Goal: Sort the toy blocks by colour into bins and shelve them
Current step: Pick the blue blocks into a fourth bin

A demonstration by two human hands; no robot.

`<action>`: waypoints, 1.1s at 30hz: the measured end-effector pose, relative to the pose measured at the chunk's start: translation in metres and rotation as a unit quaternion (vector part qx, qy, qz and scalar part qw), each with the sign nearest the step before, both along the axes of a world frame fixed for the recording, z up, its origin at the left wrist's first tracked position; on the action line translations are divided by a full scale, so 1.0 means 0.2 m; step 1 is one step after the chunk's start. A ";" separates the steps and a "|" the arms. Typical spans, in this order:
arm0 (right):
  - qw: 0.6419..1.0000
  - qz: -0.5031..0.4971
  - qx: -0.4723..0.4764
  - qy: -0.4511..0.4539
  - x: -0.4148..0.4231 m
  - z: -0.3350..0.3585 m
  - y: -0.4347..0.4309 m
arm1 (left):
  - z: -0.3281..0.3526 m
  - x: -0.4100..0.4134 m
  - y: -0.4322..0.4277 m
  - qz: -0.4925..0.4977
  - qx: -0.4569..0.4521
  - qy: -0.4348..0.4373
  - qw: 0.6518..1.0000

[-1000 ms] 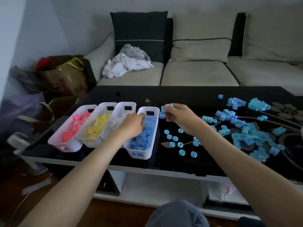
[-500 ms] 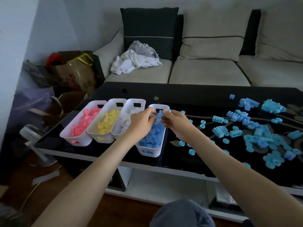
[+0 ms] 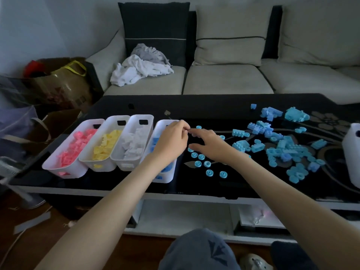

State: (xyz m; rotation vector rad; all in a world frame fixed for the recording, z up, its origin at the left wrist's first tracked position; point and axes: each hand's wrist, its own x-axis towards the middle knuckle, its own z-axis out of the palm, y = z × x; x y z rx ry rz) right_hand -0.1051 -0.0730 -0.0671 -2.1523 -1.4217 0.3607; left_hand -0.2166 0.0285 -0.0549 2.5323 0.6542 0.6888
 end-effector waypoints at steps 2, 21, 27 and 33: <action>0.998 -0.030 -0.046 -0.036 0.09 0.01 -0.11 | 0.00 0.12 -0.11 -0.039 0.003 0.024 0.999; 0.922 -0.295 -0.246 0.054 0.74 -0.04 -1.09 | -0.14 0.89 -0.78 -0.282 0.070 0.188 0.938; 0.938 -0.265 -0.216 0.052 0.74 -0.06 -1.08 | -0.18 0.98 -0.87 -0.288 0.142 0.250 0.914; 0.962 -0.244 -0.121 -0.014 0.80 0.00 -1.02 | -0.18 0.98 -0.87 -0.269 0.128 0.212 0.931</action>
